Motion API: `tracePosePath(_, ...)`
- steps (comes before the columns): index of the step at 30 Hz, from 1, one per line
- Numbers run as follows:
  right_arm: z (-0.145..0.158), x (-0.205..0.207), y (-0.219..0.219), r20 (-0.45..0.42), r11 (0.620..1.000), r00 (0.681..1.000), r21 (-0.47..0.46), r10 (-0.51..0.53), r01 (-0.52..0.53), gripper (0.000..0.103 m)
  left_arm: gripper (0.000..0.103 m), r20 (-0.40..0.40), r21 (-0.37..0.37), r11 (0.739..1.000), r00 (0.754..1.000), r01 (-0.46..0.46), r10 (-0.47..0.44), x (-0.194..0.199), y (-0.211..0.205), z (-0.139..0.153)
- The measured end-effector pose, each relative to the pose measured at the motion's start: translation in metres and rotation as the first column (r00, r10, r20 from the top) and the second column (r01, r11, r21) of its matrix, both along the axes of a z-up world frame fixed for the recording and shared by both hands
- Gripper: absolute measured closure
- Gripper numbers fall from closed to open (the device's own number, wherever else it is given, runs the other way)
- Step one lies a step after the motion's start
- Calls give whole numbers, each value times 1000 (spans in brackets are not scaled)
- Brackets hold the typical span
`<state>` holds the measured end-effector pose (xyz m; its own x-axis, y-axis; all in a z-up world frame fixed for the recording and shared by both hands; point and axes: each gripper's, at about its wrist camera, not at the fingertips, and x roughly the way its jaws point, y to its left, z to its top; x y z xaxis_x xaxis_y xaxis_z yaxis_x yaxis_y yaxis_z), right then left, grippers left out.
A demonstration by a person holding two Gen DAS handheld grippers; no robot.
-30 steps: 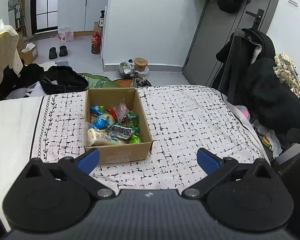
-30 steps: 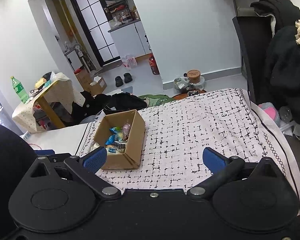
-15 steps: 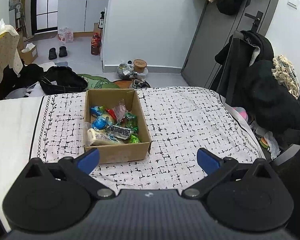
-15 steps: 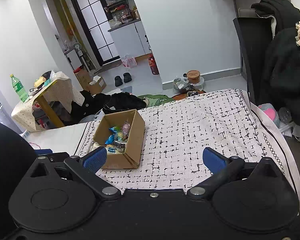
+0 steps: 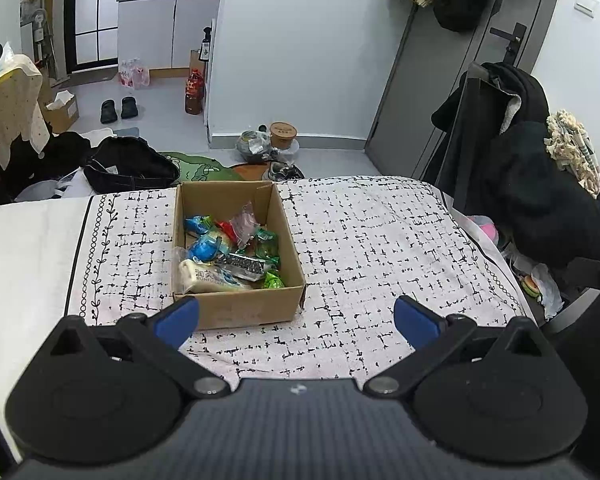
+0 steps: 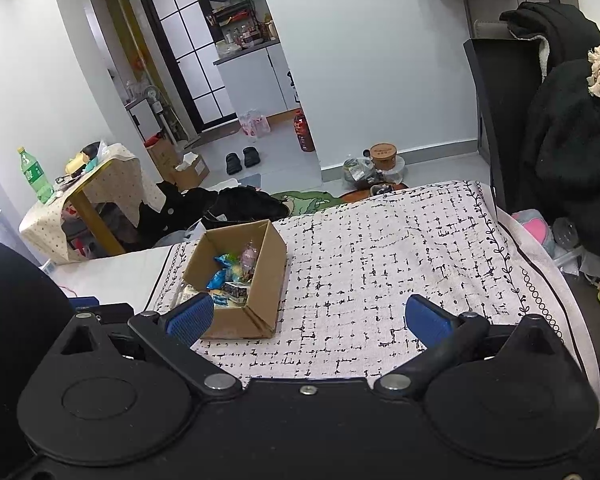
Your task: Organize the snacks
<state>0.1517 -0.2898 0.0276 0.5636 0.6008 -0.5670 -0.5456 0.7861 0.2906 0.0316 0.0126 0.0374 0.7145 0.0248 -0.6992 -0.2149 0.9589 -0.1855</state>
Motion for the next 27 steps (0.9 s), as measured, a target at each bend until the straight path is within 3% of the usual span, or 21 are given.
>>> tracePosePath(27, -3, 0, 1, -2, 1000, 1000, -4, -4, 4, 0, 0, -3, 2, 1000, 1000, -9, 9, -6, 2, 1)
